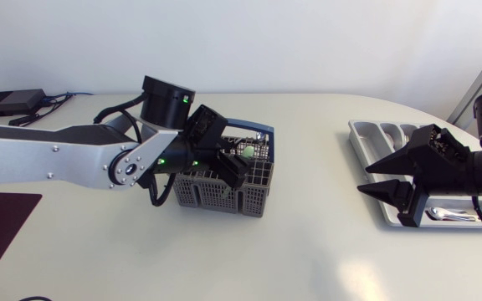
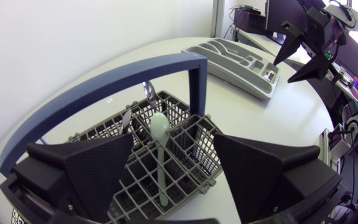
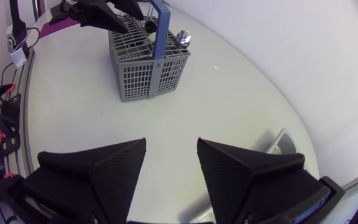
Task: Transfer all utensils from the basket to the drawer tray.
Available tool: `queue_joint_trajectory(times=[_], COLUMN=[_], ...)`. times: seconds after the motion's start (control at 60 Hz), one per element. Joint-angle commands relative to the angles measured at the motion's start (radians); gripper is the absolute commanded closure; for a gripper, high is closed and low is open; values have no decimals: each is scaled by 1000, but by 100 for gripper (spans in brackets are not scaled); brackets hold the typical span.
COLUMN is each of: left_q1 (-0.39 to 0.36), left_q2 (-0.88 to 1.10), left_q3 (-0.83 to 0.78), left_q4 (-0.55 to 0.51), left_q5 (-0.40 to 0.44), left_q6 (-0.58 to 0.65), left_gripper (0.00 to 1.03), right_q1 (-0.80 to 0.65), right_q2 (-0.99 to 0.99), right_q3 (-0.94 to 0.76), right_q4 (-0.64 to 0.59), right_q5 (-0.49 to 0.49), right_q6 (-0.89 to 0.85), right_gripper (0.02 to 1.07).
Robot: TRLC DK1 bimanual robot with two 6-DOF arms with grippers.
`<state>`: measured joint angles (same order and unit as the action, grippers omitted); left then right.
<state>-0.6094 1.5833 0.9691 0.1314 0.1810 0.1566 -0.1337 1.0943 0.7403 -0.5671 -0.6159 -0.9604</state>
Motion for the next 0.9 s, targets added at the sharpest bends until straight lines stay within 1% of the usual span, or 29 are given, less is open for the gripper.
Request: queue_joint_trajectory(times=[0.0, 0.067, 0.117, 0.2, 0.3, 0.4, 0.55, 0.65, 0.75, 0.817, 0.883], left_q1=[14, 14, 14, 17, 22, 23, 16, 3, -10, -15, -16], left_q2=[38, 46, 58, 98, 135, 150, 167, 168, 178, 178, 170], left_q3=[-18, -29, -27, -3, 11, 17, 22, 5, 0, -6, -15], left_q4=[50, 105, 131, 131, 155, 178, 182, 208, 214, 220, 220], left_q5=[-6, -18, -21, -32, -37, -38, -49, -91, -103, -104, -104], left_q6=[-17, -19, -20, -17, -8, -3, 4, 37, 46, 46, 46], left_gripper=[17, 20, 21, 21, 21, 21, 21, 21, 21, 25, 25], right_q1=[20, 25, 28, 28, 28, 28, 28, 28, 28, 28, 45], right_q2=[15, 24, 30, 39, 50, 55, 50, 50, 39, 36, 42], right_q3=[-30, -36, -41, -50, -53, -55, -59, -64, -61, -50, -27], right_q4=[19, 32, 41, 56, 61, 61, 61, 61, 59, 59, 61], right_q5=[8, 8, 10, 10, 10, 8, 7, 7, 5, 1, -4], right_q6=[58, 65, 66, 68, 63, 60, 57, 49, 49, 61, 91], right_gripper=[46, 46, 46, 46, 46, 46, 46, 46, 46, 46, 46])
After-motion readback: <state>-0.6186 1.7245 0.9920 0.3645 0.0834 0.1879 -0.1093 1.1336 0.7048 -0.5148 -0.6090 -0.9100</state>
